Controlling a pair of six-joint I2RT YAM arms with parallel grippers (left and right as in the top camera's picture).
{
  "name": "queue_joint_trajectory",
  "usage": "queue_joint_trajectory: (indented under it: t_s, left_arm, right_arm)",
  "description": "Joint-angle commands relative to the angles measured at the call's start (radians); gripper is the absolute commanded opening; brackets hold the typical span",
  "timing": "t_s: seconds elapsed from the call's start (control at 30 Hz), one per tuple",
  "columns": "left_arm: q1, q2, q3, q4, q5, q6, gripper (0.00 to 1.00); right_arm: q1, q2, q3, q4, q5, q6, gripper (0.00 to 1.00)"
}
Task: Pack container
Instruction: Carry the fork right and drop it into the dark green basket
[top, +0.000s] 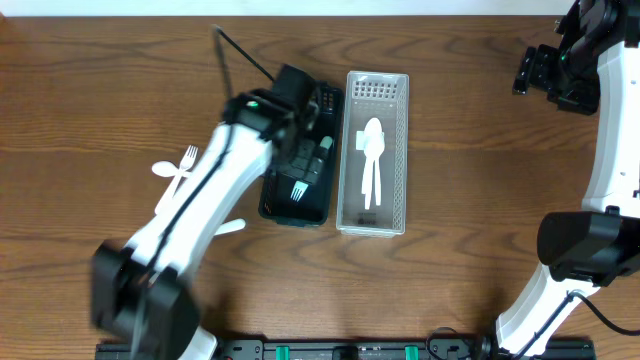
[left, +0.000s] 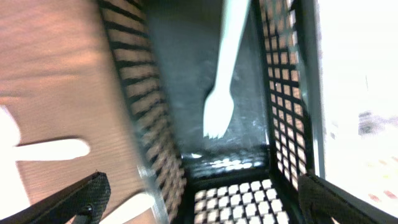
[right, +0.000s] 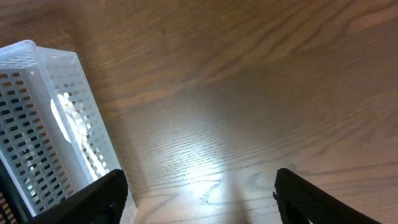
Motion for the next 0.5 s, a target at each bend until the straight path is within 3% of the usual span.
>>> queue_joint_trajectory:
  t_s: [0.0, 0.2, 0.33, 0.47]
  left_arm:
    - [0.049, -0.147, 0.063, -0.018, -0.13, 0.046, 0.98]
    - [0.307, -0.272, 0.064, -0.065, -0.129, 0.047, 0.98]
    - [0.525, -0.219, 0.046, -0.082, -0.06, 0.09, 0.98]
    - [0.658, -0.098, 0.024, -0.08, 0.01, 0.121, 0.98]
  right_arm:
    - [0.007, -0.003, -0.006, 0.004, 0.003, -0.012, 0.79]
    - [0.007, -0.003, -0.006, 0.007, 0.003, -0.013, 0.79]
    - [0.007, -0.003, -0.006, 0.01, 0.003, -0.012, 0.79]
    - [0.007, -0.003, -0.006, 0.014, 0.003, -0.011, 0.79]
